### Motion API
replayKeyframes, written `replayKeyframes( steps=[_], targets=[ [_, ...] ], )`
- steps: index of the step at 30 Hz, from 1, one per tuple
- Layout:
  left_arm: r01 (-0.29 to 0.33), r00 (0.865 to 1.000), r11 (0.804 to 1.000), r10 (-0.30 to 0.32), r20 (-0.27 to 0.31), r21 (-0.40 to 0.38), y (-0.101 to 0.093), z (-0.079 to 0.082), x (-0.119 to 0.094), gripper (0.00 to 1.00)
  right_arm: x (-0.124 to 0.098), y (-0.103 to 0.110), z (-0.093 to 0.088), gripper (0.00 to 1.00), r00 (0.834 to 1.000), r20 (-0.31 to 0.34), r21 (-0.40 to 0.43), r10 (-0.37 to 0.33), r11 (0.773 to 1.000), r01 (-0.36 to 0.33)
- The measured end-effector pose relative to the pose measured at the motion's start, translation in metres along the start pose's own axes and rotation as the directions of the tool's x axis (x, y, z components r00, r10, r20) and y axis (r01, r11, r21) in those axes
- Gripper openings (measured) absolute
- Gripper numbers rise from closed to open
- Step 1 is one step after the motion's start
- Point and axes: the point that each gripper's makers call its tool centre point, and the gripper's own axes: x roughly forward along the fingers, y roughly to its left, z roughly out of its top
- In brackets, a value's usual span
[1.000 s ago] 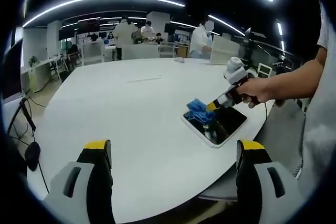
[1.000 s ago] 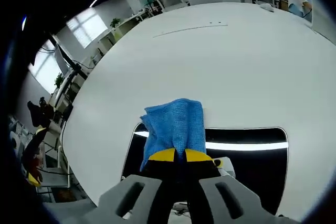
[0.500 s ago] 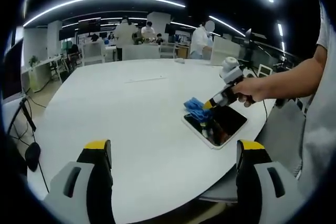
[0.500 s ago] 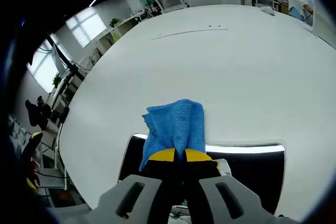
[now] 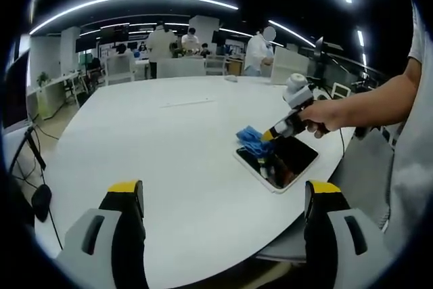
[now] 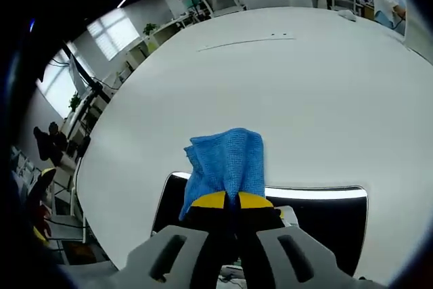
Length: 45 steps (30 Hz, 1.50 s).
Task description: Wipe the mirror surface with the cleaning cloth until all visible marks leave the cleaned area.
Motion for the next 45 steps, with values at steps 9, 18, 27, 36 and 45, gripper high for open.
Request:
replayKeyframes(
  steps=[9,18,27,36,45],
  targets=[
    [-0.011,1.0,1.0,0.011,0.002,-0.002,0.007,-0.001,-0.002,0.99,-0.006,-0.004,-0.003,0.0,1.0,-0.005,0.011,-0.001,1.0,0.001],
    [-0.007,1.0,1.0,0.007,0.002,0.005,0.005,0.001,-0.001,0.99,-0.009,-0.014,-0.002,0.0,1.0,-0.006,0.011,-0.005,1.0,0.005],
    [-0.004,1.0,1.0,0.004,0.002,0.01,0.004,0.002,0.0,0.99,-0.016,-0.024,-0.004,0.0,1.0,-0.001,0.019,-0.015,1.0,0.015],
    [0.006,1.0,1.0,-0.006,0.004,0.019,0.004,0.005,0.004,0.99,-0.025,-0.036,-0.005,0.0,0.999,-0.008,0.023,-0.039,0.999,0.04],
    [0.005,1.0,1.0,-0.005,0.008,0.018,0.0,0.009,0.003,0.99,-0.025,-0.033,-0.005,0.0,0.999,0.002,0.001,-0.052,0.999,0.052]
  ],
)
